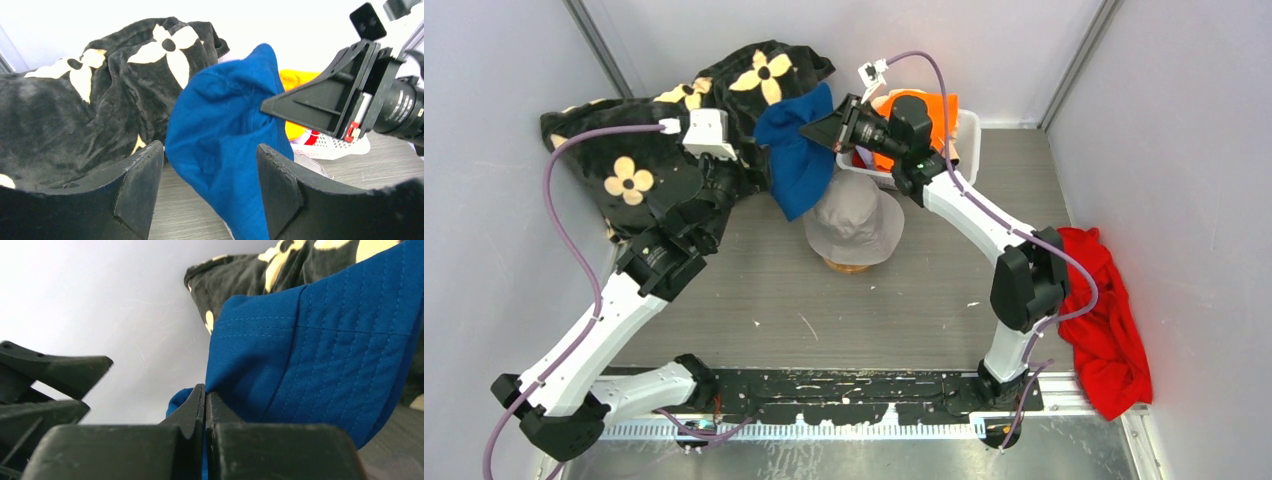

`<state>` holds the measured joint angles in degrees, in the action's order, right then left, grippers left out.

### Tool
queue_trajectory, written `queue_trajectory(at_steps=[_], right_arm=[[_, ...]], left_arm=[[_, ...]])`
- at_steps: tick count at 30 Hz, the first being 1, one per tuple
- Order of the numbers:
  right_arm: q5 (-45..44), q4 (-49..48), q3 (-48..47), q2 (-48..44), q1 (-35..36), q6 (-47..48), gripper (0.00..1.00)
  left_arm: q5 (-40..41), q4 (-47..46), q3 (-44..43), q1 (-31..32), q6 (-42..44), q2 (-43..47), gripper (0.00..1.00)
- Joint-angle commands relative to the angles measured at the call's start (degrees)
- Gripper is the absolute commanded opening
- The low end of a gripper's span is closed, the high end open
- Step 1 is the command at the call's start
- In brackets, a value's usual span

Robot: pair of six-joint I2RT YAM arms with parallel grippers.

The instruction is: Stack the hats

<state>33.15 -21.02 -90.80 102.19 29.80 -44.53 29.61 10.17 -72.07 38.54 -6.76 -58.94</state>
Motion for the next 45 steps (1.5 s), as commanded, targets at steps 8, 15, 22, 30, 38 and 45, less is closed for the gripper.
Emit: queue_trajectory(at_steps=[8, 15, 22, 30, 38, 45], right_arm=[[-0.74, -1.04, 8.02, -11.41, 1.04, 2.82, 0.01], [-2.46, 3.24, 11.35, -14.6, 1.05, 5.33, 0.01], [-2.12, 5.08, 12.28, -14.33, 1.07, 6.36, 0.01], [0.55, 1.16, 6.39, -11.53, 1.59, 4.87, 0.01], [2.61, -0.05, 1.25, -5.9, 3.21, 3.05, 0.01], [3.09, -1.34, 0.36, -2.79, 4.29, 2.52, 0.01]], left_arm=[[1.21, -0.36, 1.19, -0.37, 0.13, 2.29, 0.68], [0.63, -0.16, 1.65, -0.32, -0.78, 2.05, 0.68], [0.87, -0.11, 2.26, -0.35, -1.01, 2.41, 0.68], [1.81, -0.23, 1.41, -0.37, 0.06, 2.26, 0.68], [3.09, -0.25, 0.89, -0.32, 1.67, 2.25, 0.68], [3.68, -0.41, 1.41, -0.31, 2.37, 2.51, 0.68]])
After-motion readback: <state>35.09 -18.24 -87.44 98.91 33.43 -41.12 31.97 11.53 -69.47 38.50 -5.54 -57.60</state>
